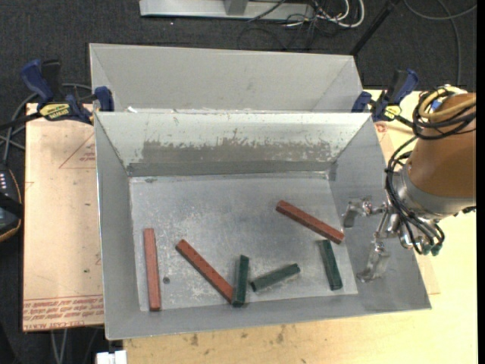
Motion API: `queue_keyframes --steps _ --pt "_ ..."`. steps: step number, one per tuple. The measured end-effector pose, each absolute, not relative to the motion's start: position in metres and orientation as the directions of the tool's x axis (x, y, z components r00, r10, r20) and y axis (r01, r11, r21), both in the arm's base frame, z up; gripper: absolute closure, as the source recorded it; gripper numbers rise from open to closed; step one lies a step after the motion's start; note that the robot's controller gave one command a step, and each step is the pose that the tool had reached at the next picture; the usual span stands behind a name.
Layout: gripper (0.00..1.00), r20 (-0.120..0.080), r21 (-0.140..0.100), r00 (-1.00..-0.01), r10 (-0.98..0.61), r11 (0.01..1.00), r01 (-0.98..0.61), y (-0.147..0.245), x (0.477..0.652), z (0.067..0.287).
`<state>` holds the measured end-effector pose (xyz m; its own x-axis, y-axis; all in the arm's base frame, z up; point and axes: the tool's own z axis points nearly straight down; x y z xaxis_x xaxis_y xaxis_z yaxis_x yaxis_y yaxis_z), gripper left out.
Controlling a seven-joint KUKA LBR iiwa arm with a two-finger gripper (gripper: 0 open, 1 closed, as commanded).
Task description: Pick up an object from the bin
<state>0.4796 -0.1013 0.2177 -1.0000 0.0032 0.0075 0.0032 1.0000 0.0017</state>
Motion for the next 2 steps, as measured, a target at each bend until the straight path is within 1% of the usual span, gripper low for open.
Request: queue_keyframes --steps 1,2 --pt "0.0 -0.006 0.003 -0.996 0.094 0.996 0.094 -0.0313 0.4831 0.0755" --pt "1.0 -0.001 0.001 -0.996 0.095 0.996 0.095 -0.0332 0.4814 0.0769"
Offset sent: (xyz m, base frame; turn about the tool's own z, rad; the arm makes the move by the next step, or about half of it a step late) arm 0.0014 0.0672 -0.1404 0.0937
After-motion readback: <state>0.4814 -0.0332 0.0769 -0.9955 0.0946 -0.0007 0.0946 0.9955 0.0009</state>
